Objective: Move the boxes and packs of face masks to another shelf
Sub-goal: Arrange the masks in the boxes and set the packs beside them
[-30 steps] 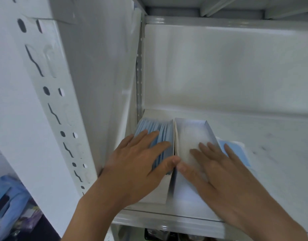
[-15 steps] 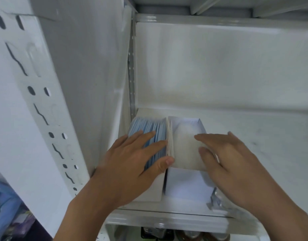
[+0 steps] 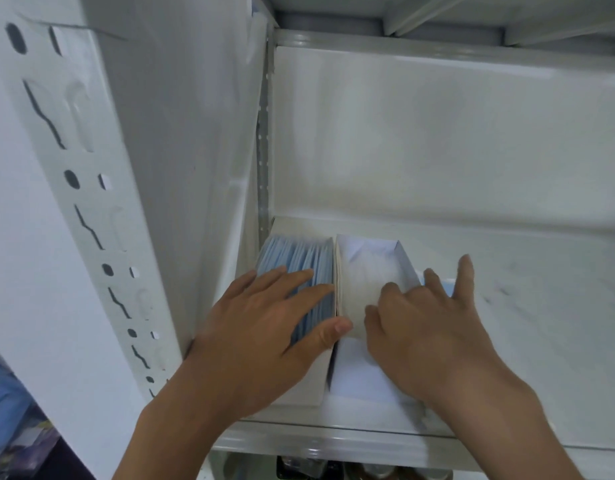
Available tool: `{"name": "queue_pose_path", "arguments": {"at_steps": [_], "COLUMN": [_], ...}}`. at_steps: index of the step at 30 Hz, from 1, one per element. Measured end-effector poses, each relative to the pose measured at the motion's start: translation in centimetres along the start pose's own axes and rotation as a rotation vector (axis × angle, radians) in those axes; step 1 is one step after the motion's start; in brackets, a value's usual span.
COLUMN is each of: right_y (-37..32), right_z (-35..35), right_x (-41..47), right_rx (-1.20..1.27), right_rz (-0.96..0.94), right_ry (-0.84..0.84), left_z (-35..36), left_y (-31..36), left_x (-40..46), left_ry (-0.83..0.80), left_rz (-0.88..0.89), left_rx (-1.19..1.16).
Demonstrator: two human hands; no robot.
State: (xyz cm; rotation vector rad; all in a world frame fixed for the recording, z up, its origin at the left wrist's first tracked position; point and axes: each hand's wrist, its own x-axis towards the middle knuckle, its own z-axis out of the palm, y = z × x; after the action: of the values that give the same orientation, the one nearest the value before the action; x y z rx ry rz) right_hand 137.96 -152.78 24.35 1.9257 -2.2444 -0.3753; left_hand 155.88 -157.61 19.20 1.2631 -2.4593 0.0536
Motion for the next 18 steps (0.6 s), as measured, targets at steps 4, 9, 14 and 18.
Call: {"name": "queue_pose_path", "arguments": {"at_steps": [4, 9, 14, 18], "right_y": [-0.1, -0.5, -0.6, -0.8], "right_z": [0.2, 0.8, 1.0, 1.4], "right_x": [1.0, 1.3, 2.1, 2.7], "right_rx": [0.083, 0.479, 0.562, 0.644], "right_rz": [-0.101, -0.165, -0.191, -0.146], "right_ry": [-0.008, 0.007, -0.001, 0.027], "left_z": [0.1, 0.3, 0.4, 0.4], "left_y": [-0.1, -0.1, -0.2, -0.2], "left_x": [0.0, 0.0, -0.1, -0.1], "left_ry": [0.009, 0.026, 0.030, 0.040], "left_rz": [0.006, 0.007, 0.008, 0.010], "left_rx": [-0.001, -0.002, -0.014, -0.027]}}
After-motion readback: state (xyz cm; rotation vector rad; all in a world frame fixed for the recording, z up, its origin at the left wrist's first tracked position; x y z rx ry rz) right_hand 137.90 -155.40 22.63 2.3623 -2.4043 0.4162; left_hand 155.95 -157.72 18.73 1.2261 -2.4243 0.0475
